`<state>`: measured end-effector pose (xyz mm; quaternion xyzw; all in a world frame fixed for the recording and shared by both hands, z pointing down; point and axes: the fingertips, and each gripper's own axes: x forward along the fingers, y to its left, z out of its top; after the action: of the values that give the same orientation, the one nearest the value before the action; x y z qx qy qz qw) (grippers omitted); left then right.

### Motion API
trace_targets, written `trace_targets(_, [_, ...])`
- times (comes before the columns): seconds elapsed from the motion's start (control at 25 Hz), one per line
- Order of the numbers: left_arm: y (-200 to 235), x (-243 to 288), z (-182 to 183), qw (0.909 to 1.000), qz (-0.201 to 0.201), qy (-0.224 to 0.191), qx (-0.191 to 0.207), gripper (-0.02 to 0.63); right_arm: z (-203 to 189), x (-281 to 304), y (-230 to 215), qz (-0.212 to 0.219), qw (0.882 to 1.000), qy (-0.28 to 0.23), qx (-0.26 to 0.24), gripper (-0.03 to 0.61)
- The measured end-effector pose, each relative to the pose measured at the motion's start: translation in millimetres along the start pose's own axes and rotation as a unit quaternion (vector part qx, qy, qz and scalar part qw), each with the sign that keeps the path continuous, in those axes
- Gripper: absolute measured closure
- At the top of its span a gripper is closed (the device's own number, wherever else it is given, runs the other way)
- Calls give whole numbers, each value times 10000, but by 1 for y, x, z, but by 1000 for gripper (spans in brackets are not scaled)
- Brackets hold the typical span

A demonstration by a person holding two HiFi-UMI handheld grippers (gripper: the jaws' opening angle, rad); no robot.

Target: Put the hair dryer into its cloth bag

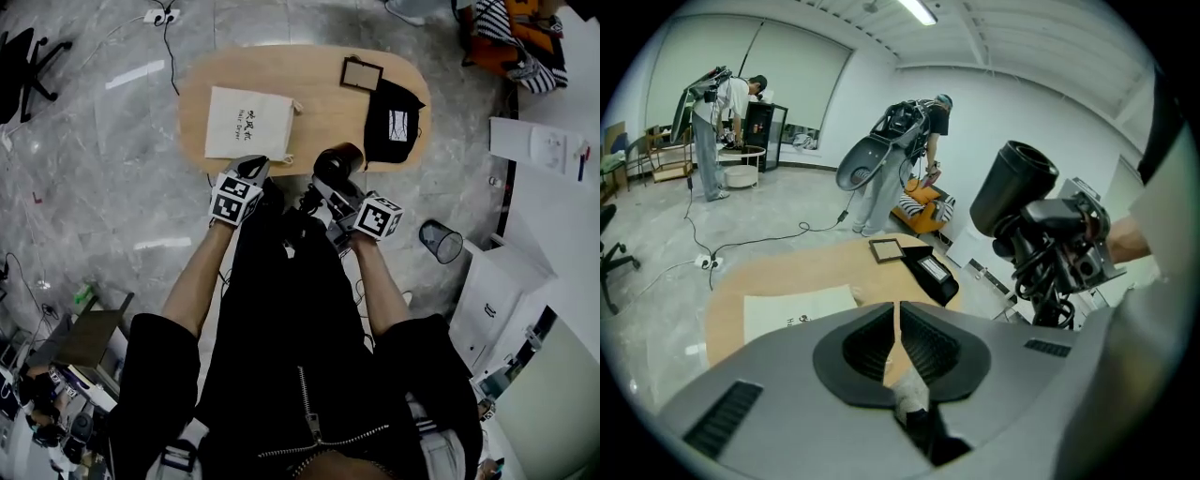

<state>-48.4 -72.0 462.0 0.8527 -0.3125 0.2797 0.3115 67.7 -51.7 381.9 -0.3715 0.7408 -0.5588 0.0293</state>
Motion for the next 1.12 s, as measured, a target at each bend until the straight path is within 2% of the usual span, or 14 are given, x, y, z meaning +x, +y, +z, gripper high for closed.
trace_targets(0.2, [11,24,-1,9999,100,-80,86,597,11,12,-20,-74,10000,-25,-26,328])
trace_targets(0.36, [19,46,-15,9998,194,93,45,589,17,24,-42,-96,9998,108,-113,328])
trace_targets(0.52, [30,69,-25,9992,310,105,-231,491,15,34,-67,-103,9995,279,-73,328])
trace_targets(0.64, [41,92,-35,9981,493,181,-310,465,12,39,-85,-98,9992,383,-45,328])
trace_targets(0.76, [45,120,-39,9984,441,163,-300,460,8,44,-105,-150,9990,429,-58,328])
trace_targets(0.84, [51,141,-48,9984,423,334,-189,451,6,52,-120,-170,9985,503,-100,328])
trace_targets(0.96, [61,173,-70,9956,540,769,-20,383,-2,59,-142,-164,9976,661,-153,328])
trace_targets(1.12, [69,202,-91,9924,771,950,-129,367,-13,58,-172,-227,9967,769,-90,328])
